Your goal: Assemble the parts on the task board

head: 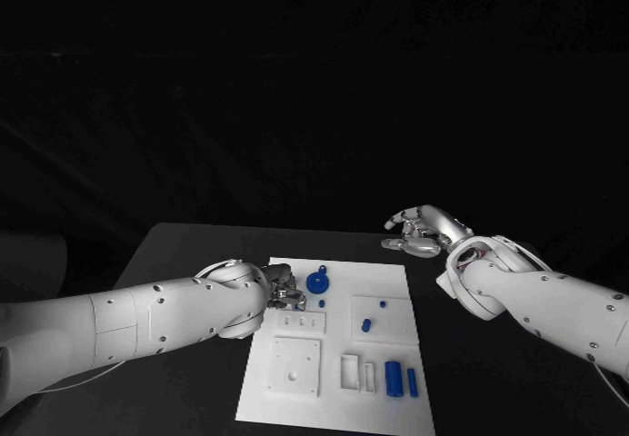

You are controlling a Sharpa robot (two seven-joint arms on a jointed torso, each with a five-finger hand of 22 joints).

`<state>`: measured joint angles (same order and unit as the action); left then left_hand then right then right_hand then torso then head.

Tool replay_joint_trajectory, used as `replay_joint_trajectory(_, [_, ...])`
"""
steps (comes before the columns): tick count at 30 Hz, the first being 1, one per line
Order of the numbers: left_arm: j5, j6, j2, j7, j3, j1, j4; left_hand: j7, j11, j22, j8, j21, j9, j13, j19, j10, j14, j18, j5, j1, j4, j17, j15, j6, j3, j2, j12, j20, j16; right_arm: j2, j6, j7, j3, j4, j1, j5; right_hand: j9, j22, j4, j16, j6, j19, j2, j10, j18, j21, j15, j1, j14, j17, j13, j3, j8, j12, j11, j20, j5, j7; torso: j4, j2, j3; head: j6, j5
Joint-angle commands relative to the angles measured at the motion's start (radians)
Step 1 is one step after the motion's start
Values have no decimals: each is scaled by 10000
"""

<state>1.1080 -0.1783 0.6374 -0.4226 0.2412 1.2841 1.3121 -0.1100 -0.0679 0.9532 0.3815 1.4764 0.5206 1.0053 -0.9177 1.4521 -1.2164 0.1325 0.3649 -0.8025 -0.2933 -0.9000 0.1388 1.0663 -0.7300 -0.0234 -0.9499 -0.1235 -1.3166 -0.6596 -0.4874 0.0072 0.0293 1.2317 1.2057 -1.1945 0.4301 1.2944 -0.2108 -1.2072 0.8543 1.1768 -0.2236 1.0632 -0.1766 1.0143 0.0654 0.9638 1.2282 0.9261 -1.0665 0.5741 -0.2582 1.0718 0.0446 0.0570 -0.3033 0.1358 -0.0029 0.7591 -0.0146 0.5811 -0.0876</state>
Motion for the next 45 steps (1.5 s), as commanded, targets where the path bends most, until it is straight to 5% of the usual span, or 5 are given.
replay_joint_trajectory(1, [271, 286, -55, -176, -7, -129, -76, 1250, -588, -38, -93, 146, 2842, 110, -258, -644, -840, 423, 49, -80, 9, -27, 928, 1319, -25, -123, -87, -1590, -139, 3, 78, 94, 5, 23, 1, 30, 10, 11, 32, -11, -186, -1, 14, -12, -852, -37, 30, 143, 0, -13, 22, -38, -56, 66, -27, 36, -96, 206, 3, 5, -1, 48, 35])
replay_joint_trajectory(18, [83, 472, -324, -75, -9, -307, -420, 1285, -619, -48, -162, 185, 3108, 215, -537, -560, -902, 548, 216, 262, 8, -30, 939, 1489, -87, -299, -138, -1515, -313, 12, 156, 34, 5, 14, 1, 30, 11, 39, 41, -28, -185, 17, 61, -19, -852, -57, 32, 240, 6, -30, 116, -66, -67, 134, -29, 30, -523, 205, 17, -1, -15, 234, 62])
replay_joint_trajectory(30, [43, 609, -467, 8, -11, -418, -654, 1325, -655, -1, -203, 188, 3268, 161, -514, -462, -889, 574, 210, 749, 11, -17, 957, 1645, -149, -580, -154, -1477, -424, 9, 172, 15, 5, 11, 1, 30, 9, 49, 36, -33, -184, 25, 95, -23, -852, -62, 32, 286, 9, -36, 144, -52, -70, 157, -29, 31, -625, 204, 11, 3, -10, 272, 95])
replay_joint_trajectory(45, [24, 679, -532, 78, -12, -469, -742, 1335, -663, 16, -215, 188, 3305, 124, -504, -444, -877, 585, 223, 888, 6, -2, 961, 1687, -188, -655, -153, -1469, -446, 13, 198, 3, 5, -2, 1, 30, 9, 54, 42, -38, -180, 31, 113, -23, -852, -65, 33, 301, 13, -39, 160, -42, -73, 172, -30, 30, -678, 204, 16, -1, -14, 288, 102])
